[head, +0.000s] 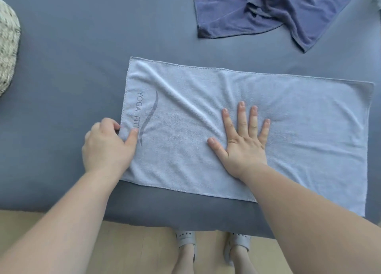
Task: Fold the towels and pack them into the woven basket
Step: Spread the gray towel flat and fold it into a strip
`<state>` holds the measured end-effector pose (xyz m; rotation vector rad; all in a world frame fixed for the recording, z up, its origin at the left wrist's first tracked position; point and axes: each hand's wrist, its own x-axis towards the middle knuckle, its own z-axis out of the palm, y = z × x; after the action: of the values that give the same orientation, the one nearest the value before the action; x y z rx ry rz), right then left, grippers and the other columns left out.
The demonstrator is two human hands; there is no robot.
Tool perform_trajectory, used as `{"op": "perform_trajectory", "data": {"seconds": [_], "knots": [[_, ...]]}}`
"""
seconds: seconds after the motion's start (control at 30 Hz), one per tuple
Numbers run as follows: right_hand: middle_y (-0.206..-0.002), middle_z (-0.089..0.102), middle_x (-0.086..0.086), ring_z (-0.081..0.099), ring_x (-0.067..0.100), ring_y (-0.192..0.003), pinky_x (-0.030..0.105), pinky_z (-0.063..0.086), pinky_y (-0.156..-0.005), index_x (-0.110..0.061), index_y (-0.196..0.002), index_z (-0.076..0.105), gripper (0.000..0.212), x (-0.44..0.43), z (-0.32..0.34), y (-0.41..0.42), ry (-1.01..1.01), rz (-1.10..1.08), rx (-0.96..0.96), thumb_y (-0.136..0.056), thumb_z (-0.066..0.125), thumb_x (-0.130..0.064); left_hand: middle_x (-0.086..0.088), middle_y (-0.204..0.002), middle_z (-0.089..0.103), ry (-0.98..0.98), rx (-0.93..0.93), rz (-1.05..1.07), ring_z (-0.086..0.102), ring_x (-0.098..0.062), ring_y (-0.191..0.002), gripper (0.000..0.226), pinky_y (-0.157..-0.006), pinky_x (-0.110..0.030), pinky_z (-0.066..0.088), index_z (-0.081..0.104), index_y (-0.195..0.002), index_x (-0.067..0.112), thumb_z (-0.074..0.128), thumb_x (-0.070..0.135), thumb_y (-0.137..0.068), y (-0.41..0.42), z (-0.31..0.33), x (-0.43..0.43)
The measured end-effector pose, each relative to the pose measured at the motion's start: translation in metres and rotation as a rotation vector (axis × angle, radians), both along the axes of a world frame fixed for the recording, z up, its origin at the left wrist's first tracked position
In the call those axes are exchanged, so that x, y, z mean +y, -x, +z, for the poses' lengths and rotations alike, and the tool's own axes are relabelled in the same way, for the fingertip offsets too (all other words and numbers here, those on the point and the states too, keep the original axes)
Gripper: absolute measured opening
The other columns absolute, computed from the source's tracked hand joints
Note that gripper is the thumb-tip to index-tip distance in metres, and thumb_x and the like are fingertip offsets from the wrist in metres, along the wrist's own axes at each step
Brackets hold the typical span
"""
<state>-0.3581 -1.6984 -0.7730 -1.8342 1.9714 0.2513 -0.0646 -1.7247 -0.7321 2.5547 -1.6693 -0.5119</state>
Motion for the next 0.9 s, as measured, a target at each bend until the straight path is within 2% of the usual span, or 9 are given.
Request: {"op": "perform_trajectory", "data": {"seconds": [0.13, 0.23, 0.33, 0.43, 0.53, 0.6, 0.67, 0.83, 0.9], "knots": [[-0.160, -0.038, -0.003, -0.039, 0.025, -0.145, 0.060, -0.019, -0.117, -0.042, -0.156, -0.018, 0.085, 0.001, -0.001, -0.001, 0.026, -0.008, 0.002, -0.086, 0.005, -0.085, -0.010, -0.088, 0.055, -0.004, -0.010, -0.106, 0.052, -0.038, -0.089, 0.025, -0.077, -0.046, 0.045, 0.051, -0.082, 0.010, 0.055, 0.030, -0.095, 0.000, 0.000, 0.008], [-0.162, -0.035, -0.003, -0.038, 0.025, -0.146, 0.059, -0.018, -0.118, -0.043, -0.155, -0.019, 0.080, 0.003, -0.001, 0.000, 0.050, -0.008, 0.013, -0.090, 0.006, -0.082, -0.010, -0.089, 0.052, 0.026, -0.009, -0.090, 0.049, -0.035, -0.086, 0.022, -0.074, -0.046, 0.044, 0.049, -0.084, 0.009, 0.052, 0.026, -0.097, -0.001, 0.001, 0.006], [-0.163, -0.033, -0.003, -0.036, 0.025, -0.147, 0.060, -0.015, -0.119, -0.043, -0.155, -0.018, 0.078, 0.003, 0.002, -0.002, 0.065, -0.006, 0.035, -0.090, 0.006, -0.081, -0.008, -0.086, 0.055, 0.015, 0.003, -0.049, 0.049, -0.033, -0.082, 0.023, -0.072, -0.043, 0.043, 0.048, -0.087, 0.011, 0.052, 0.031, -0.098, -0.004, 0.003, 0.008], [-0.163, -0.032, 0.000, -0.037, 0.026, -0.146, 0.061, -0.016, -0.118, -0.040, -0.156, -0.017, 0.078, 0.003, 0.009, -0.007, 0.052, -0.012, 0.068, -0.093, 0.009, -0.078, -0.006, -0.083, 0.059, -0.048, -0.008, -0.036, 0.056, -0.034, -0.082, 0.032, -0.071, -0.043, 0.047, 0.046, -0.090, 0.015, 0.056, 0.045, -0.094, -0.008, 0.008, 0.018], [-0.164, -0.030, 0.004, -0.035, 0.027, -0.148, 0.061, -0.018, -0.117, -0.035, -0.159, -0.011, 0.075, -0.001, 0.020, -0.023, 0.142, 0.073, 0.078, -0.097, 0.013, -0.071, -0.003, -0.090, 0.058, -0.056, -0.040, -0.058, 0.056, -0.032, -0.087, 0.042, -0.073, -0.041, 0.046, 0.049, -0.092, 0.017, 0.060, 0.057, -0.087, -0.016, 0.014, 0.035], [-0.166, -0.025, 0.002, -0.030, 0.026, -0.150, 0.059, -0.019, -0.118, -0.036, -0.159, -0.007, 0.074, -0.007, 0.022, -0.042, 0.191, 0.171, 0.040, -0.097, 0.013, -0.070, -0.003, -0.096, 0.058, -0.055, -0.035, -0.051, 0.056, -0.032, -0.092, 0.044, -0.075, -0.041, 0.044, 0.053, -0.098, 0.017, 0.062, 0.058, -0.086, -0.021, 0.015, 0.046], [-0.167, -0.022, 0.000, -0.026, 0.025, -0.152, 0.060, -0.015, -0.119, -0.036, -0.159, -0.008, 0.076, -0.013, 0.019, -0.060, 0.150, 0.228, 0.021, -0.095, 0.010, -0.073, -0.002, -0.100, 0.059, -0.061, -0.016, -0.033, 0.056, -0.031, -0.096, 0.046, -0.076, -0.042, 0.044, 0.055, -0.102, 0.016, 0.063, 0.058, -0.085, -0.026, 0.015, 0.054], [-0.168, -0.017, 0.000, -0.019, 0.026, -0.154, 0.057, -0.005, -0.123, -0.037, -0.160, -0.007, 0.078, -0.008, 0.008, -0.068, 0.142, 0.239, 0.055, -0.094, 0.013, -0.075, 0.003, -0.094, 0.056, -0.071, 0.103, 0.035, 0.055, -0.025, -0.093, 0.047, -0.080, -0.043, 0.049, 0.056, -0.100, 0.020, 0.067, 0.060, -0.080, -0.037, 0.017, 0.065], [-0.168, -0.016, 0.000, -0.019, 0.026, -0.154, 0.057, -0.005, -0.123, -0.037, -0.160, -0.005, 0.077, -0.006, 0.010, -0.066, 0.127, 0.237, 0.071, -0.095, 0.013, -0.075, 0.004, -0.092, 0.053, -0.059, 0.154, 0.010, 0.054, -0.025, -0.093, 0.040, -0.081, -0.043, 0.049, 0.058, -0.100, 0.020, 0.067, 0.054, -0.082, -0.039, 0.018, 0.069]]}}
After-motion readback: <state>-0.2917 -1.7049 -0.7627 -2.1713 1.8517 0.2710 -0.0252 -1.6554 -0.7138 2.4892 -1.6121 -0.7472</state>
